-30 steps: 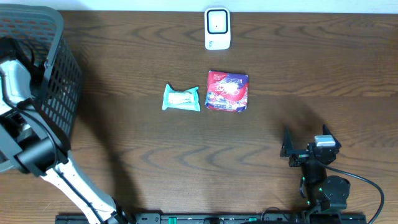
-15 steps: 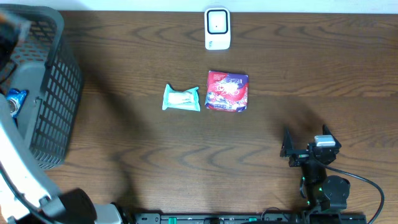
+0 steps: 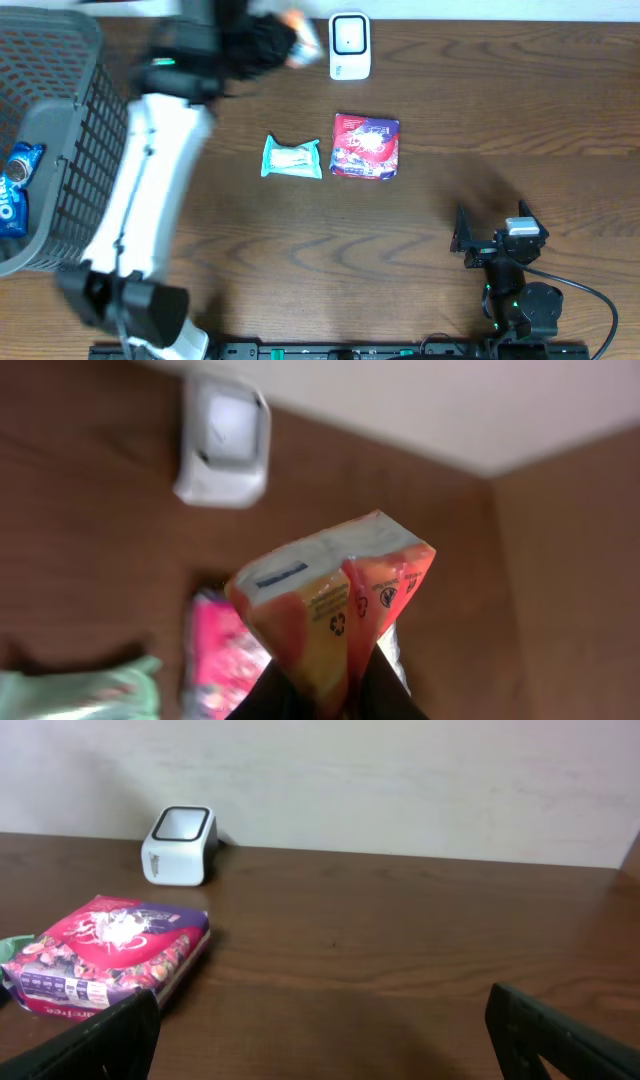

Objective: Scan the item barcode
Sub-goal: 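Carry the orange box past the scanner and place it right of the bag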

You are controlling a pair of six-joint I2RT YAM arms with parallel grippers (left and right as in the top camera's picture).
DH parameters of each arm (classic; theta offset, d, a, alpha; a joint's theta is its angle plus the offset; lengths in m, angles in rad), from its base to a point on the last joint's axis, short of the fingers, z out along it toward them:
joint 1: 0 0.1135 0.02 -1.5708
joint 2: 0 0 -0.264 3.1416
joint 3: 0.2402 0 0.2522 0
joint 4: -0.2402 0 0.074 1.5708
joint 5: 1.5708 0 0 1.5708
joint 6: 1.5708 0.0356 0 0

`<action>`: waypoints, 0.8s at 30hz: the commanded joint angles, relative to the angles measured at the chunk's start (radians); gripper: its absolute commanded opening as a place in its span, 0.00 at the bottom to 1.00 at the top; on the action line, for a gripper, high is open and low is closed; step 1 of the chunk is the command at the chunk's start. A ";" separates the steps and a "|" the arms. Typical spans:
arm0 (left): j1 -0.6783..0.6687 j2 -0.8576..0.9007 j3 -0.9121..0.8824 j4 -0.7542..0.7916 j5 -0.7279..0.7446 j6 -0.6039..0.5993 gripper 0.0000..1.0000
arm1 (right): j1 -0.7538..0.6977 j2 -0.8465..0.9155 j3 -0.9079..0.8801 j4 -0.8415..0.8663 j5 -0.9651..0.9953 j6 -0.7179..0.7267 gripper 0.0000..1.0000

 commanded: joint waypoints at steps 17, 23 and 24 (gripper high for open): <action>-0.379 0.418 -0.003 0.196 -0.161 0.020 0.23 | 0.003 -0.002 -0.002 -0.003 -0.003 -0.008 0.99; -0.377 0.415 -0.002 0.214 -0.160 0.021 0.67 | 0.003 -0.002 -0.002 -0.003 -0.003 -0.008 0.99; -0.370 0.412 -0.002 0.211 -0.160 0.021 0.67 | 0.003 -0.002 -0.002 -0.003 -0.003 -0.008 0.99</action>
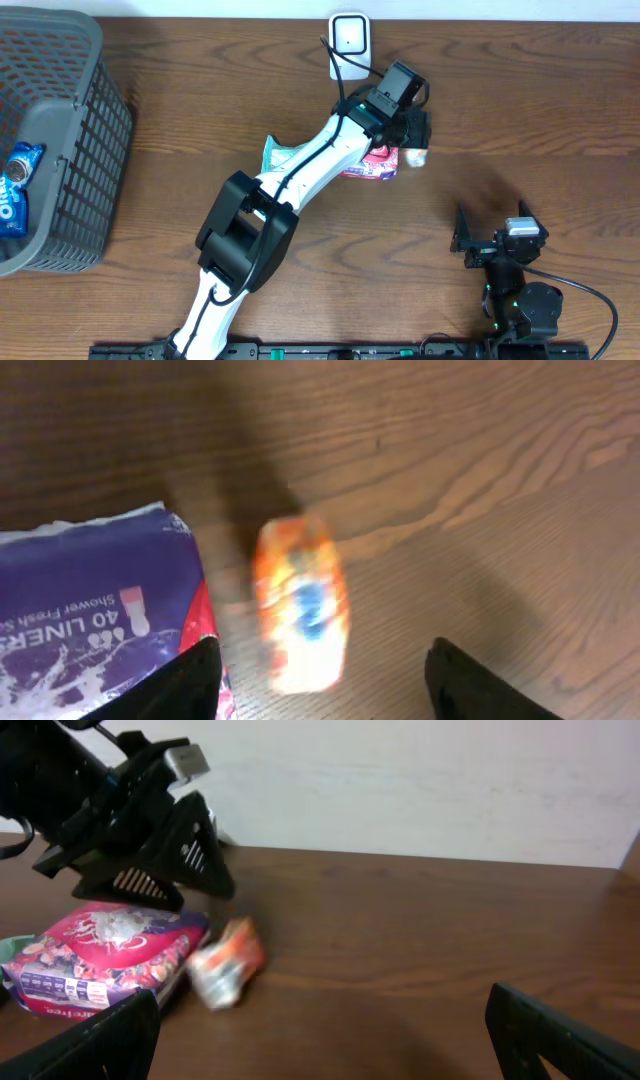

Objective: Scan the item barcode
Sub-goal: 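Carry the orange box past the scanner and place it right of the bag, then reach the left gripper into the basket and grasp the blue Oreo packet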

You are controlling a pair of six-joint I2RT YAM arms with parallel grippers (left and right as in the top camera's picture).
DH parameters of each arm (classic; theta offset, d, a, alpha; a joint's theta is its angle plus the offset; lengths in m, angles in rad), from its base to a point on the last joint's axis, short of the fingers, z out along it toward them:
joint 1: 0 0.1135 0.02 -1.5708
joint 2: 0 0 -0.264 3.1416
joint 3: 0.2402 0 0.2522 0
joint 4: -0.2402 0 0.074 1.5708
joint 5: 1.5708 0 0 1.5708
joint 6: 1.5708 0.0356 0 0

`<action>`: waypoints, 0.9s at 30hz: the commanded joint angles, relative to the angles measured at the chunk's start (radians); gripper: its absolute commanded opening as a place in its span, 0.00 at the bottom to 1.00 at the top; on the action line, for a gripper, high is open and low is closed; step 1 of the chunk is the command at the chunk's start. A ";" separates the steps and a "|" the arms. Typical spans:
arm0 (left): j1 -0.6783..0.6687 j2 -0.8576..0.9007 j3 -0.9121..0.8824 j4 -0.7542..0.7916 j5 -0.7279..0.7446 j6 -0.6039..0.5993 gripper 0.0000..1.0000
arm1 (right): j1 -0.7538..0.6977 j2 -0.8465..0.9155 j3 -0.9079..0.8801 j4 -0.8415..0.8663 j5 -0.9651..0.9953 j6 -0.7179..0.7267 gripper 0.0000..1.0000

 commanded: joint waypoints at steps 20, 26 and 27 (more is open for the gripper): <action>0.564 -0.498 0.005 -0.119 -0.063 0.213 0.67 | 0.003 -0.002 -0.002 -0.003 -0.002 -0.008 0.99; 0.880 -0.550 0.005 -0.222 -0.262 0.350 0.67 | 0.003 -0.002 -0.002 -0.003 -0.002 -0.008 0.99; 0.919 -0.545 0.005 -0.249 -0.311 0.404 0.67 | 0.003 -0.002 -0.002 -0.003 -0.002 -0.008 0.99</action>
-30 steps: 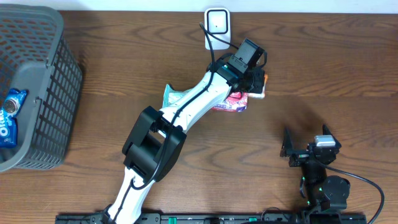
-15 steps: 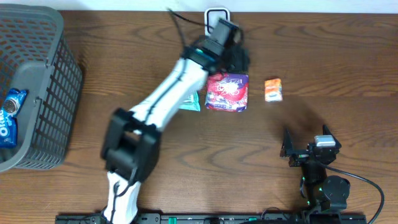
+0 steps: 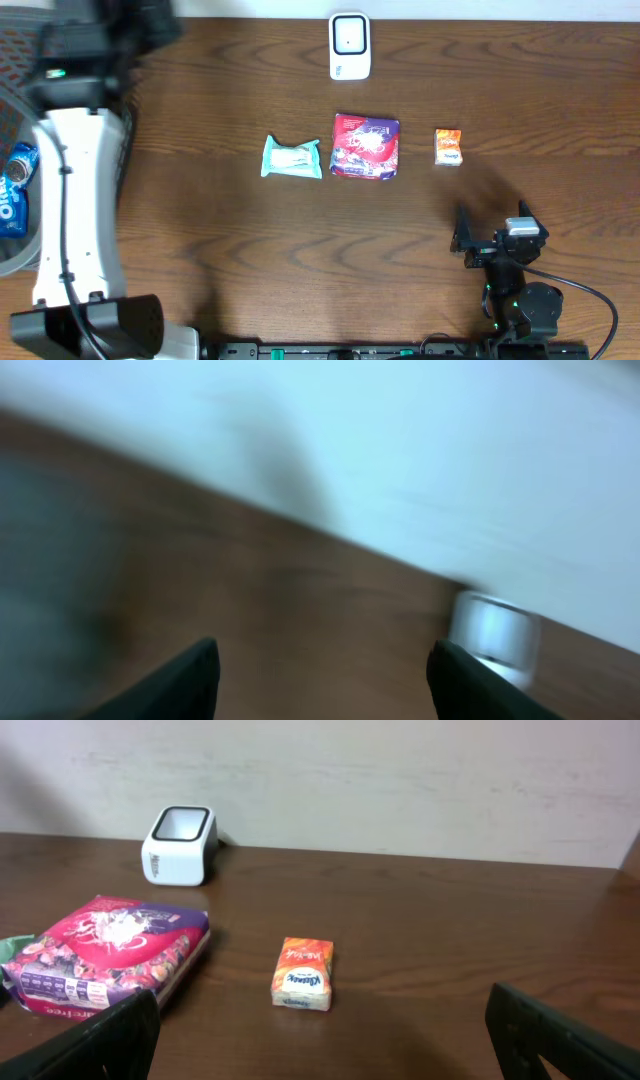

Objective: Scan the item barcode
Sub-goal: 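Reach the left gripper into the basket and grasp the blue Oreo packet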

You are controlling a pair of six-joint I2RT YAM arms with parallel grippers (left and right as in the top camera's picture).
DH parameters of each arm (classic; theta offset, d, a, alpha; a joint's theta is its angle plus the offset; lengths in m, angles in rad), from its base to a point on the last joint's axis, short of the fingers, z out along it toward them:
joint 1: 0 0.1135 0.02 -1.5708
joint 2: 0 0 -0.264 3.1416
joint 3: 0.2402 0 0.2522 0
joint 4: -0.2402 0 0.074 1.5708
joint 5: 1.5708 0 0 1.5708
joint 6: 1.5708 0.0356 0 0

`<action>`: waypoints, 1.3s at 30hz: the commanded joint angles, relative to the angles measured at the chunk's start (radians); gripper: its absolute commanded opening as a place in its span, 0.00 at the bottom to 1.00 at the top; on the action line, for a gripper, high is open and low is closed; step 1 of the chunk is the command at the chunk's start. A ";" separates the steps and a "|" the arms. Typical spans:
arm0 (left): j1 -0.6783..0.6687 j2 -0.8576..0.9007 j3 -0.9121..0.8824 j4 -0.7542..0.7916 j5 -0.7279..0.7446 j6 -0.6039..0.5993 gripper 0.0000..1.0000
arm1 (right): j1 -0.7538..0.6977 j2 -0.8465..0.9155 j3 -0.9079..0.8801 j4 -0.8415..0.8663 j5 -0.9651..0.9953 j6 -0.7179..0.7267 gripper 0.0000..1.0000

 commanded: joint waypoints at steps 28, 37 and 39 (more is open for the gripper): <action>0.491 0.431 -0.084 -0.146 -0.501 0.431 0.65 | 0.003 -0.002 -0.002 -0.003 -0.003 -0.008 0.99; 0.536 0.510 -0.084 -0.023 -0.495 0.498 0.62 | 0.003 -0.002 -0.002 -0.003 -0.003 -0.008 0.99; 0.546 0.523 -0.085 -0.015 -0.440 0.532 0.62 | 0.003 -0.002 -0.002 -0.003 -0.003 -0.008 0.99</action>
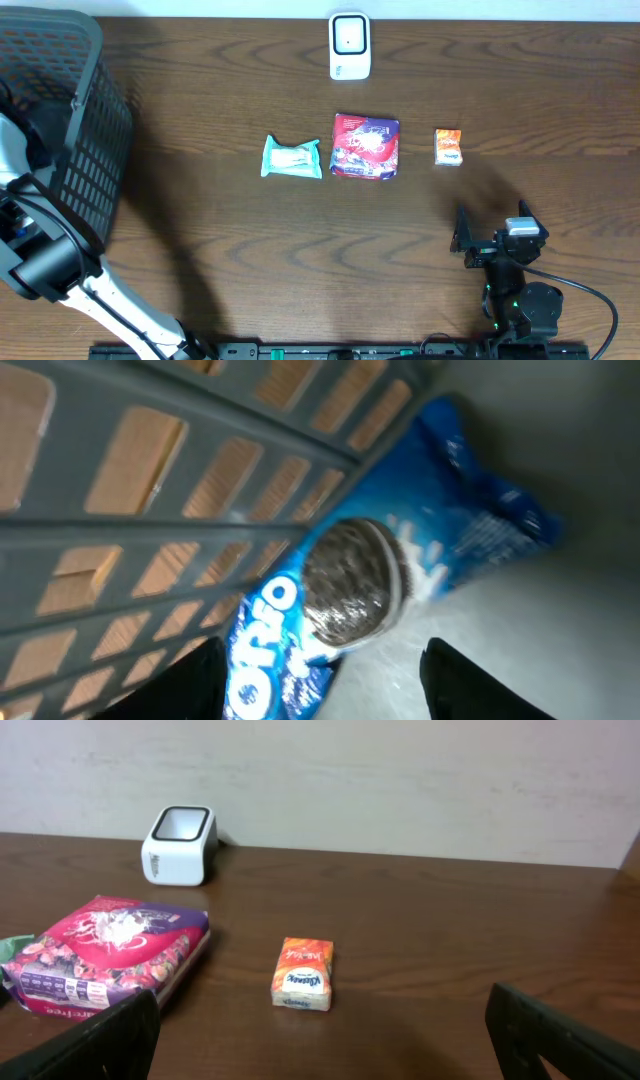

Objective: Scan the item barcode
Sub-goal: 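Reach the left gripper into the basket and grasp the blue Oreo packet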

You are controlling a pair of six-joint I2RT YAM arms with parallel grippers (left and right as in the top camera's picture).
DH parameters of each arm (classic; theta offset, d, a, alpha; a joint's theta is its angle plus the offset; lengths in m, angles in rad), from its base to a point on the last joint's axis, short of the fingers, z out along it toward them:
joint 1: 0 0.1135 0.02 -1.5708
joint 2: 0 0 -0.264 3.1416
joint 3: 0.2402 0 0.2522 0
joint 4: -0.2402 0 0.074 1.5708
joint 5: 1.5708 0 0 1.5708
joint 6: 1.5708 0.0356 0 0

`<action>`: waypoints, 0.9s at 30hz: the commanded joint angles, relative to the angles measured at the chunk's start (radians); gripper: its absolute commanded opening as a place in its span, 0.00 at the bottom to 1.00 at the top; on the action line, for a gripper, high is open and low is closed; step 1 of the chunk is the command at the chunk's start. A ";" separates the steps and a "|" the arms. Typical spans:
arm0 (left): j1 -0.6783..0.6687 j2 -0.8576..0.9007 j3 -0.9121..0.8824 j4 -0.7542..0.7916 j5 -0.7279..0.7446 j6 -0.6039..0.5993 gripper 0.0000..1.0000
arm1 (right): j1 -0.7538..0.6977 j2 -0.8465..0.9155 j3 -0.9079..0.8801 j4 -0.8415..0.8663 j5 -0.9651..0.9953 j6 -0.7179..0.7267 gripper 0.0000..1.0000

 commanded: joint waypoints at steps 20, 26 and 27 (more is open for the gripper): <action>0.035 0.091 -0.006 0.008 0.166 0.067 0.08 | 0.003 -0.002 -0.002 -0.003 -0.003 -0.008 0.99; 0.032 -0.028 -0.004 -0.035 0.167 -0.079 0.07 | 0.003 -0.002 -0.002 -0.003 -0.003 -0.008 0.99; 0.029 -0.061 -0.004 -0.042 0.167 -0.104 0.07 | 0.003 -0.002 -0.002 -0.003 -0.003 -0.008 0.99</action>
